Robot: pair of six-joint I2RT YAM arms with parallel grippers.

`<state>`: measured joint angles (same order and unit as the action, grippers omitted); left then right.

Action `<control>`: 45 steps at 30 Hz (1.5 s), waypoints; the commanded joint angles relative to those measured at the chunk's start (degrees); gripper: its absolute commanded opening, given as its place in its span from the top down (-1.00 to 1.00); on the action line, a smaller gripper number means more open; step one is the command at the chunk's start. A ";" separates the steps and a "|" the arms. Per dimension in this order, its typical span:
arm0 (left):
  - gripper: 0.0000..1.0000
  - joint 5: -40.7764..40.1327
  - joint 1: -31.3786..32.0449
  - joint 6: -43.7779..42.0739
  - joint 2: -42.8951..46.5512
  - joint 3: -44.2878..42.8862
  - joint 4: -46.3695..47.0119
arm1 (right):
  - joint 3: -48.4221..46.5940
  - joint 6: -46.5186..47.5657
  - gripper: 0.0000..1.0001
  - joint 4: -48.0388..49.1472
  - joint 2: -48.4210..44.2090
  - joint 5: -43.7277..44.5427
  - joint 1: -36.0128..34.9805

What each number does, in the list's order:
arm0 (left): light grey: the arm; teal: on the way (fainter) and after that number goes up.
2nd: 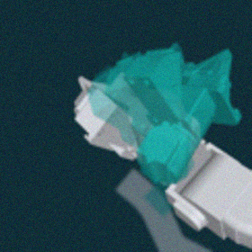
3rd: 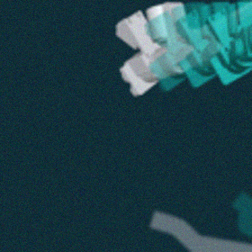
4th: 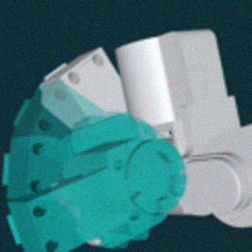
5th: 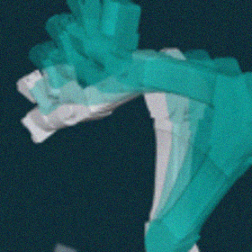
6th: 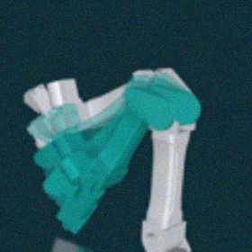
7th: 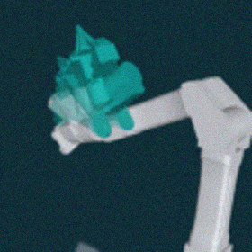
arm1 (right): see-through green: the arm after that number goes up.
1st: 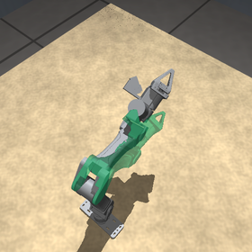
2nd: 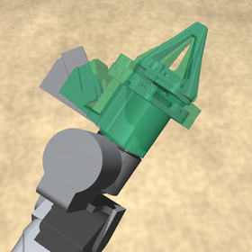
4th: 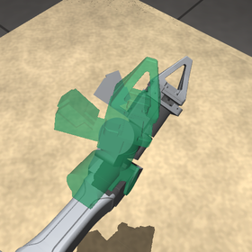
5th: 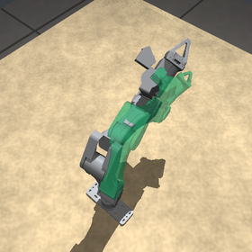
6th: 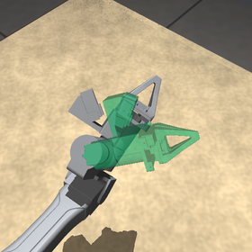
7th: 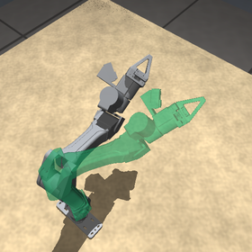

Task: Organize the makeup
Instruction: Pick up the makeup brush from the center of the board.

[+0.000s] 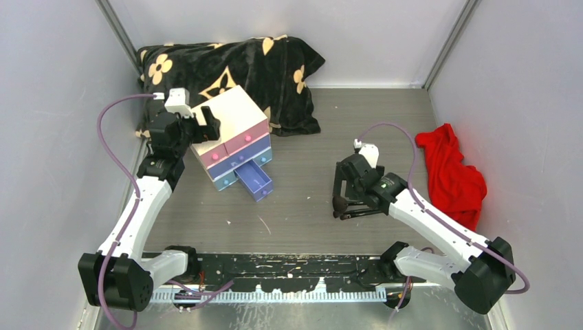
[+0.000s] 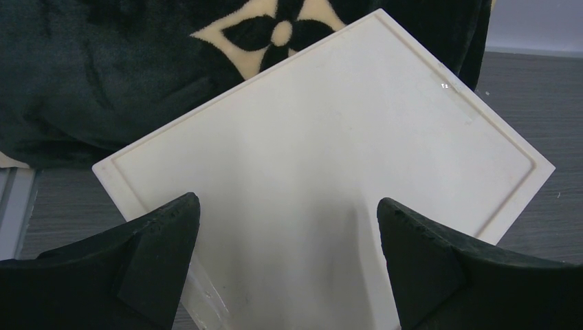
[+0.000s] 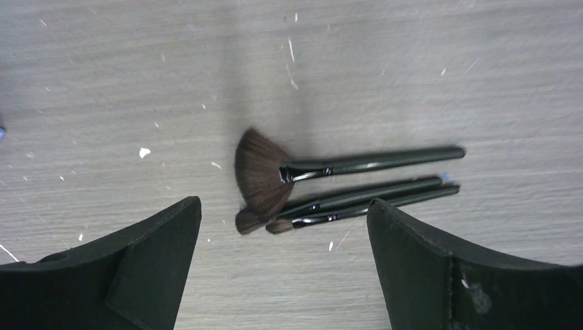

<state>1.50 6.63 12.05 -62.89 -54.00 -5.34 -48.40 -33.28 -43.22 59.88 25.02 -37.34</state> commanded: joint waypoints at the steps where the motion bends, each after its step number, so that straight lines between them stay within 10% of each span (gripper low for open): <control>1: -1.00 2.64 0.16 2.64 -1.35 1.35 -6.61 | 4.17 -8.84 -0.89 3.20 0.11 -3.66 -0.01; 19: -1.00 3.59 0.13 3.00 -1.60 1.24 -6.30 | 16.83 -28.29 -0.93 7.74 -5.09 2.30 1.16; 45: -0.99 4.06 0.36 2.77 -2.58 1.19 -6.35 | 19.44 -26.81 -0.90 23.73 6.65 1.02 9.72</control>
<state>3.51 6.68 13.06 -63.35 -54.00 -4.60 -30.04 -60.10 -22.85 67.02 26.35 -28.34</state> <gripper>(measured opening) 0.997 0.952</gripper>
